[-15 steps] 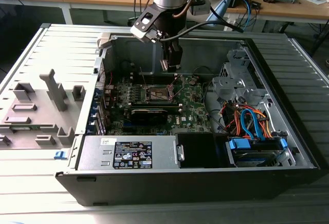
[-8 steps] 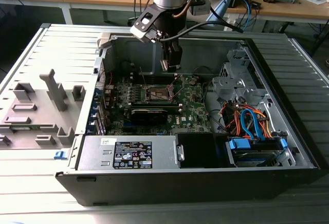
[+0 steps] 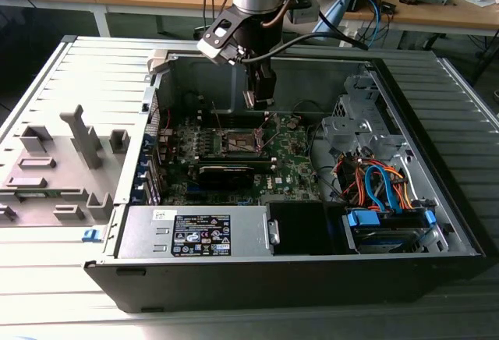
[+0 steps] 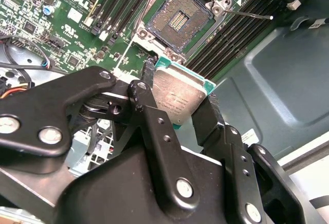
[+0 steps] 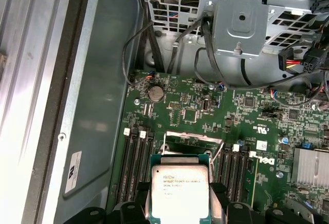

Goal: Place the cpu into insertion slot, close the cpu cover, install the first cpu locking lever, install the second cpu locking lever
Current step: 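Place the cpu into insertion slot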

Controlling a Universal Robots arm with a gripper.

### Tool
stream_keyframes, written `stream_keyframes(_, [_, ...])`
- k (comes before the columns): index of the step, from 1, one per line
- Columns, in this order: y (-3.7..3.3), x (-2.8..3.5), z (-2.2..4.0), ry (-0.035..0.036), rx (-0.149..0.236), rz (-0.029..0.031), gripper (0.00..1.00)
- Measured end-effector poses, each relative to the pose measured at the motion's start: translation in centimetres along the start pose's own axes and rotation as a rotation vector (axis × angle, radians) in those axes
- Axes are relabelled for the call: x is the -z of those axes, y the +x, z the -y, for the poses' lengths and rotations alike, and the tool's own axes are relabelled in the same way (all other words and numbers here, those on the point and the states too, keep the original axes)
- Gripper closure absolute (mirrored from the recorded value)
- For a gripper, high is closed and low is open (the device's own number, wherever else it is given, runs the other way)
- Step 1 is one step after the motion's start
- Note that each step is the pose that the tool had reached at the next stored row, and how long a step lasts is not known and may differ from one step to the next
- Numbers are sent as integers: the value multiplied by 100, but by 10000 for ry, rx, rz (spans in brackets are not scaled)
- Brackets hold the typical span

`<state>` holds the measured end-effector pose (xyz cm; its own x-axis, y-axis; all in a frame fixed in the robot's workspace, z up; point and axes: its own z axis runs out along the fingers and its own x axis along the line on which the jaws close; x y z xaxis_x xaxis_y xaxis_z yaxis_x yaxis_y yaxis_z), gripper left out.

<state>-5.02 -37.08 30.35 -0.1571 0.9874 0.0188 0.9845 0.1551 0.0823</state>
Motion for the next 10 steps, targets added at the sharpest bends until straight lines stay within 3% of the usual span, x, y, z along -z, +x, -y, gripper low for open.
stream_keyframes(10, [0, -4, 0, -2, -110, 9, 46])
